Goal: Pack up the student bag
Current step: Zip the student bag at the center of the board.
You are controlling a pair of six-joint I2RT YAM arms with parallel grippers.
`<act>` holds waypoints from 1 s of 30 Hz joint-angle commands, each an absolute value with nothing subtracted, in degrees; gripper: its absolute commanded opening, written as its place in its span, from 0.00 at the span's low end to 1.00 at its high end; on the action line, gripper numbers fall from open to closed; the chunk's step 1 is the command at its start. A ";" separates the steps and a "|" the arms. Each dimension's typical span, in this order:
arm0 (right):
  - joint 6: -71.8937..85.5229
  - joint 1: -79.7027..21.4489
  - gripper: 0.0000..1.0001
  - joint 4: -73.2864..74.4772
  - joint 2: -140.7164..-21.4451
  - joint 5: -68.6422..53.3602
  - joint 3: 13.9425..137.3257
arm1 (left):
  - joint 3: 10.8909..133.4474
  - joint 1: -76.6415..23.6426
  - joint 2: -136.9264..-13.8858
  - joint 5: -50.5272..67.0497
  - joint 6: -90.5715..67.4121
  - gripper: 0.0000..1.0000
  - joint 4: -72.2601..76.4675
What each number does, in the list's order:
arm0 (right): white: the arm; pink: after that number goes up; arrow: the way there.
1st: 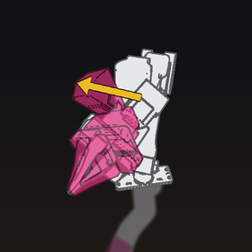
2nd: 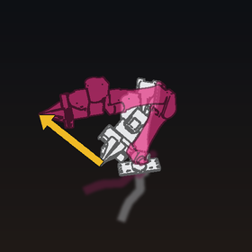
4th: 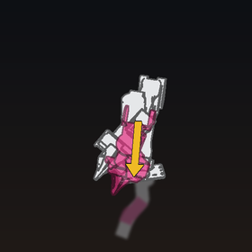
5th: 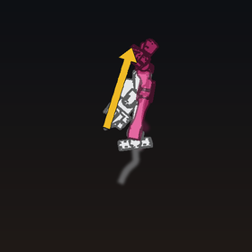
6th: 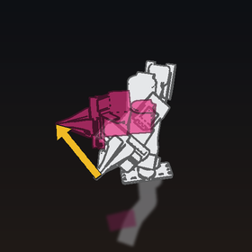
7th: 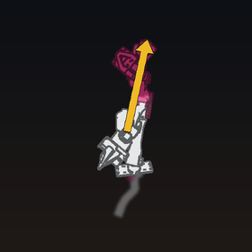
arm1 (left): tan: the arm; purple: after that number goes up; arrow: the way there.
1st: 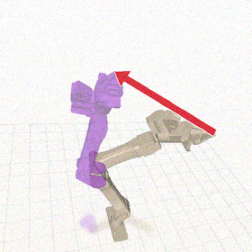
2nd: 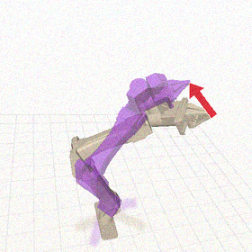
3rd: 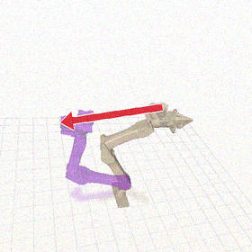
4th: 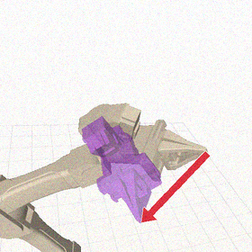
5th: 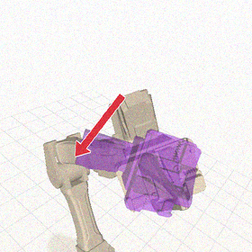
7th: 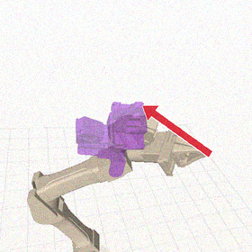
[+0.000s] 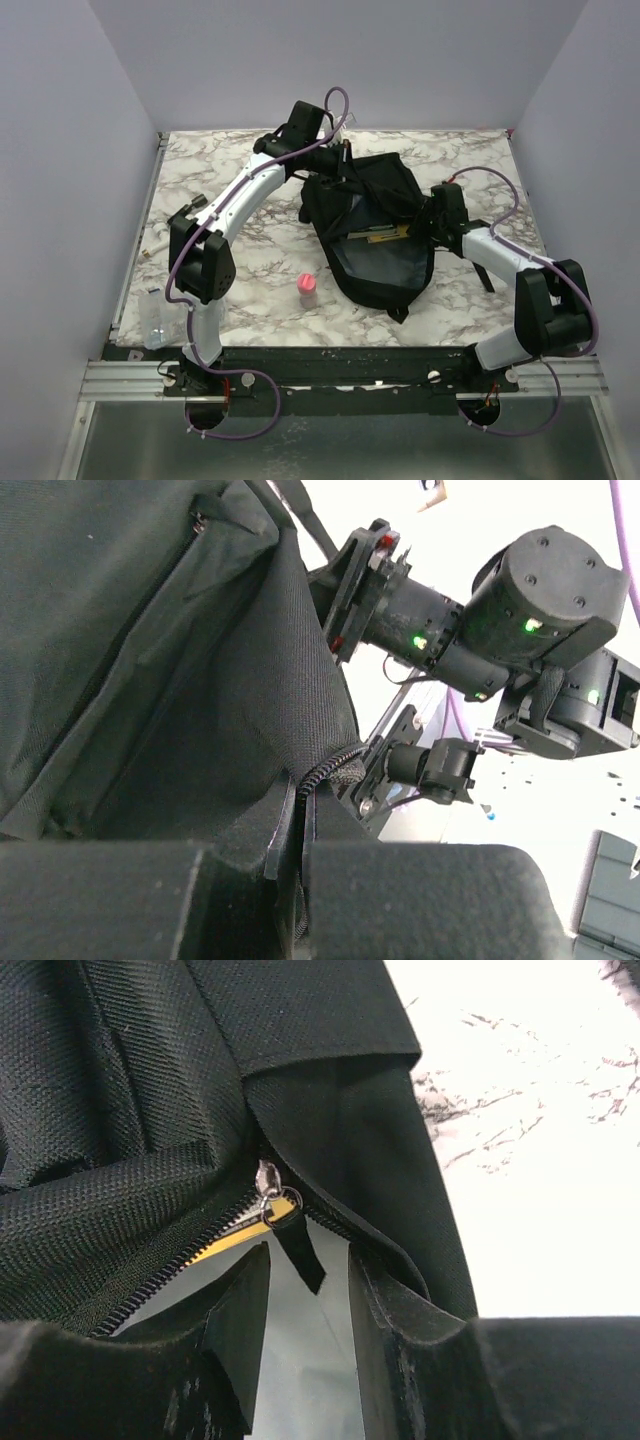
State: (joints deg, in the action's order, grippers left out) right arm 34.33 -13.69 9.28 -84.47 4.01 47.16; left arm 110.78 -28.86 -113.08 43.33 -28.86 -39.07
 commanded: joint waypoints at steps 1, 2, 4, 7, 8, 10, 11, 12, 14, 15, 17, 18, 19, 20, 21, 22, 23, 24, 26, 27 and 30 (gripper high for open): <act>31.61 -13.44 0.41 8.40 -86.12 8.46 49.97 | 113.19 -27.97 -111.49 41.54 -24.85 0.00 -42.05; 31.08 -13.45 0.42 7.79 -85.67 8.14 49.76 | 113.41 -27.74 -111.43 41.42 -24.22 0.00 -42.66; 29.88 -13.45 0.46 6.34 -84.64 7.92 49.35 | 114.11 -27.43 -111.53 41.52 -23.03 0.00 -44.09; 28.92 -13.45 0.50 1.49 -83.68 7.82 48.20 | 114.35 -27.33 -111.33 42.21 -22.50 0.00 -44.82; 28.61 -13.42 0.50 -1.39 -83.82 7.70 47.68 | 114.35 -27.33 -111.33 42.72 -22.63 0.00 -44.82; 28.08 -13.47 0.49 -4.52 -84.96 7.43 47.49 | 114.26 -27.29 -111.13 43.77 -22.69 0.00 -44.84; 27.93 -13.44 0.47 -5.05 -85.35 7.87 47.69 | 114.10 -27.38 -110.85 43.99 -22.68 0.00 -44.78; 27.62 -13.44 0.45 -6.36 -85.47 8.37 47.40 | 113.74 -27.37 -110.46 44.04 -22.52 0.00 -44.82; 26.91 -13.45 0.41 -8.98 -85.58 9.16 46.68 | 112.91 -27.42 -109.76 43.87 -22.04 0.00 -44.82; 26.44 -13.45 0.38 -9.48 -85.60 9.59 46.75 | 112.50 -27.42 -109.50 43.70 -21.66 0.00 -44.82; 25.94 -13.45 0.30 -9.41 -85.76 11.37 46.95 | 111.65 -27.36 -109.01 43.02 -21.28 0.00 -44.82; 25.71 -13.38 0.28 -9.82 -85.78 12.47 46.73 | 111.31 -27.41 -108.82 42.90 -21.18 0.00 -44.82; 25.46 -13.45 0.26 -10.62 -86.10 13.64 46.63 | 111.12 -27.42 -108.67 42.89 -21.18 0.00 -44.82; 25.17 -13.45 0.25 -10.62 -86.48 14.26 46.90 | 110.97 -27.42 -108.59 43.09 -21.26 0.00 -44.82; 24.67 -13.43 0.25 -10.51 -86.94 15.04 47.20 | 110.84 -27.42 -108.39 43.24 -21.35 0.00 -44.82; 24.38 -13.45 0.24 -10.76 -87.37 15.44 47.43 | 110.54 -27.42 -108.20 43.24 -21.52 0.00 -44.82; 24.02 -13.45 0.22 -11.10 -87.82 15.94 47.64 | 110.17 -27.50 -107.82 43.37 -21.62 0.00 -44.74; 23.91 -13.44 0.20 -11.40 -88.18 16.67 47.78 | 109.69 -27.64 -107.45 43.49 -21.58 0.00 -44.74; 23.67 -13.45 0.20 -12.02 -89.12 16.80 48.62 | 108.05 -28.02 -106.37 43.40 -21.21 0.04 -44.40; 23.32 -13.45 0.19 -11.76 -89.74 16.83 49.18 | 107.05 -28.21 -105.79 43.18 -21.05 0.06 -44.22; 22.79 -13.44 0.02 -10.79 -91.11 16.22 50.66 | 104.22 -28.39 -104.26 43.08 -20.42 0.17 -43.86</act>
State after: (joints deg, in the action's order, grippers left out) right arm 24.95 -13.82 -9.69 -88.84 12.34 48.01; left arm 107.42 -28.36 -109.69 42.65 -22.17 -43.62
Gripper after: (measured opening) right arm 0.106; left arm 0.084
